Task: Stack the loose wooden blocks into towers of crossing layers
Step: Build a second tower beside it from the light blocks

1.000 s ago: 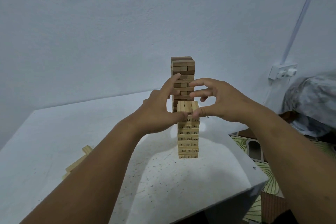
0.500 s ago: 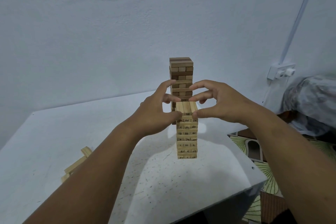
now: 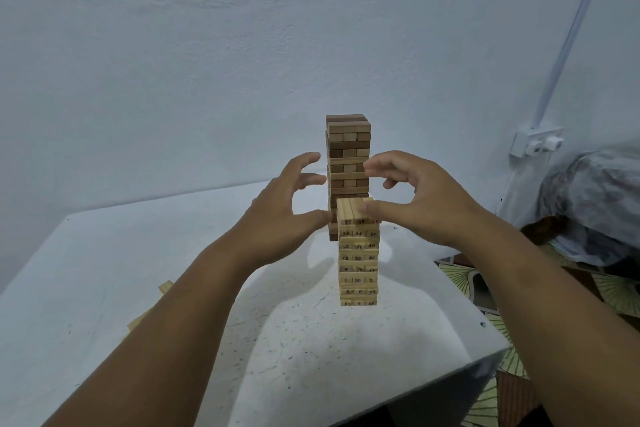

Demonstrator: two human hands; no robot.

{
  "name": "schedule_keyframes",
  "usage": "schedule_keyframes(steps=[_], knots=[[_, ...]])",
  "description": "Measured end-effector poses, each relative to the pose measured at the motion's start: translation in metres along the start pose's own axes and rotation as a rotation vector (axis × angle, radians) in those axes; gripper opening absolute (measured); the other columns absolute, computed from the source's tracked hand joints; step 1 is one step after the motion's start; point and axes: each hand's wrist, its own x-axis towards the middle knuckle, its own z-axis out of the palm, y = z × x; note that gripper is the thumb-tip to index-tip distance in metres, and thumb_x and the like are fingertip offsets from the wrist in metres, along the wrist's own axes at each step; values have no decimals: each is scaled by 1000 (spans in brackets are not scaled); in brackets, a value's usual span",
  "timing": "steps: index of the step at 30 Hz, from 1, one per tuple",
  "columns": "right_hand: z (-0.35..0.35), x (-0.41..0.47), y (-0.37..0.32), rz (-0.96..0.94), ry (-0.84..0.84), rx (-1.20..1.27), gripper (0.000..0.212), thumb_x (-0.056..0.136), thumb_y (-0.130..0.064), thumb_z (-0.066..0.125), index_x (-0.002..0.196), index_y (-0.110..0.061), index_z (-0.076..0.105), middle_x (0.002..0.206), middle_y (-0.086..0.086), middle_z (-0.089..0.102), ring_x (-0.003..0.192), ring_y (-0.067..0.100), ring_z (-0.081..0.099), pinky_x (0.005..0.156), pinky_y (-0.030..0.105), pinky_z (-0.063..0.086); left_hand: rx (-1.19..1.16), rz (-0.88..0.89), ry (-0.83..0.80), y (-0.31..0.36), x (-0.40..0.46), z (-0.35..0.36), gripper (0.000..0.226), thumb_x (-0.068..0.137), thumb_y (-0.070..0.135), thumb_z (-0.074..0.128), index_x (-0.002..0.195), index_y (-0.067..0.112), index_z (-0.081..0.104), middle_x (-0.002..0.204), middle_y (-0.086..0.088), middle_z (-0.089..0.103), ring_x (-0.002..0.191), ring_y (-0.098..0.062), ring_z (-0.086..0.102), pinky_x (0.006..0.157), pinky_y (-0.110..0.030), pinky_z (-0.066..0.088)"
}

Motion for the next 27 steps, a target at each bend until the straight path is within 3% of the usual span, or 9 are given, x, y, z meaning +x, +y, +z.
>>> schedule_keyframes(steps=[4,9,12,18,23,27], knots=[[16,-9,-34,-79,84,48,35,80,-42,75,112,-42,60,112,-24,62,108,-7,54,85,12,38,24,11,84,-5,-22,-17,54,91,30,63,132,53,37,128,30,55,129,-3,43,111,-44,35],[61,-13,-77,-154,5,22,31,84,-46,69,112,-43,57,111,-27,60,105,0,54,88,27,48,103,-18,209,-18,-61,-44,33,89,33,63,117,50,56,117,37,57,121,5,47,110,-40,36],[91,-12,-95,-186,-53,15,28,85,-47,67,112,-43,57,111,-26,60,103,-2,53,83,19,43,131,-72,261,-35,-86,-64,28,89,33,63,110,51,60,115,39,56,119,3,48,107,-33,37],[165,-5,-106,-203,-235,18,26,88,-41,65,112,-42,58,111,-25,59,103,-1,50,85,20,41,226,-256,274,-93,-135,-96,25,87,22,66,99,43,65,109,30,62,106,3,53,85,-19,38],[222,-2,-103,-256,-343,-72,21,94,-32,59,114,-37,62,120,-21,60,110,5,49,98,28,41,386,-427,148,-133,-161,-100,10,84,38,67,92,43,70,105,25,61,104,-4,53,92,-33,46],[258,-1,-102,-320,-444,-185,29,99,-25,50,124,-34,61,140,-9,48,124,17,42,105,36,39,430,-447,110,-145,-177,-98,15,81,54,67,93,46,70,108,28,58,106,-3,47,94,-39,44]])
